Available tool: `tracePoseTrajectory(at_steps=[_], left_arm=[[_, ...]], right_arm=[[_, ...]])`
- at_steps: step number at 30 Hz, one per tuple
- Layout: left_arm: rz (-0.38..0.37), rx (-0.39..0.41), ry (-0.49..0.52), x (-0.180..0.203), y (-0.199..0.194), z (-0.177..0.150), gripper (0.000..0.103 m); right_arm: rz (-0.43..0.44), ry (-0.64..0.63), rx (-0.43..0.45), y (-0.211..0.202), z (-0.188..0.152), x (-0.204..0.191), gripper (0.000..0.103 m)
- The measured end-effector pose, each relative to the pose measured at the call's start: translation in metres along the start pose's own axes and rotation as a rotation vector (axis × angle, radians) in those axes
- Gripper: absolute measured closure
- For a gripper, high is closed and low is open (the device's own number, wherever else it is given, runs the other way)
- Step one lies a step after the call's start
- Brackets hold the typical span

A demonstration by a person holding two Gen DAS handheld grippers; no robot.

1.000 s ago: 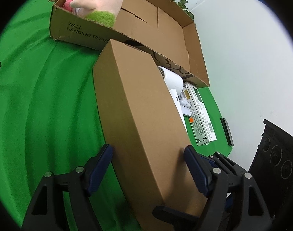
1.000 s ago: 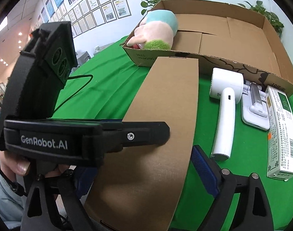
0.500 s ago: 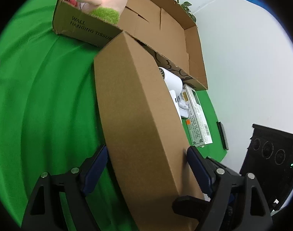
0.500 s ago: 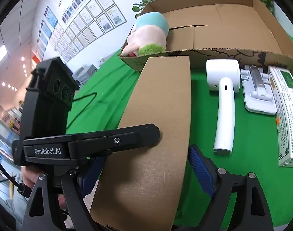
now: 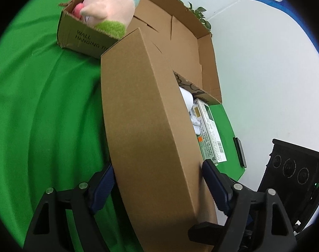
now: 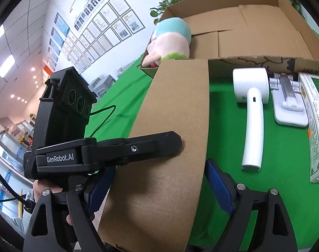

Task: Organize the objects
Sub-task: 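Lift the long brown box with the left gripper toward the tray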

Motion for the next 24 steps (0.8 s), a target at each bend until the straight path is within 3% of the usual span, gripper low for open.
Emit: tracePoseTrajectory(at_steps=[8, 24], left_arm=[[0.03, 0.051, 0.039, 0.01, -0.021, 0.006, 0.032], [0.061, 0.094, 0.125, 0.029, -0.03, 0.025, 0.034]], right_arm=[[0.002, -0.026, 0.033, -0.009, 0.003, -0.007, 0.02], [-0.036, -0.051, 0.104, -0.031, 0.011, -0.004, 0.023]])
Point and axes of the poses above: each gripper's, at about its wrist camera, not at the fingertips, and y roughly the way its jaws point, x to its right, z to its top, the point moved 1 cm from there along y, roughly the way its jaws point, and after that the axes turned 9 degrees about -x, right-handed, at the moved point
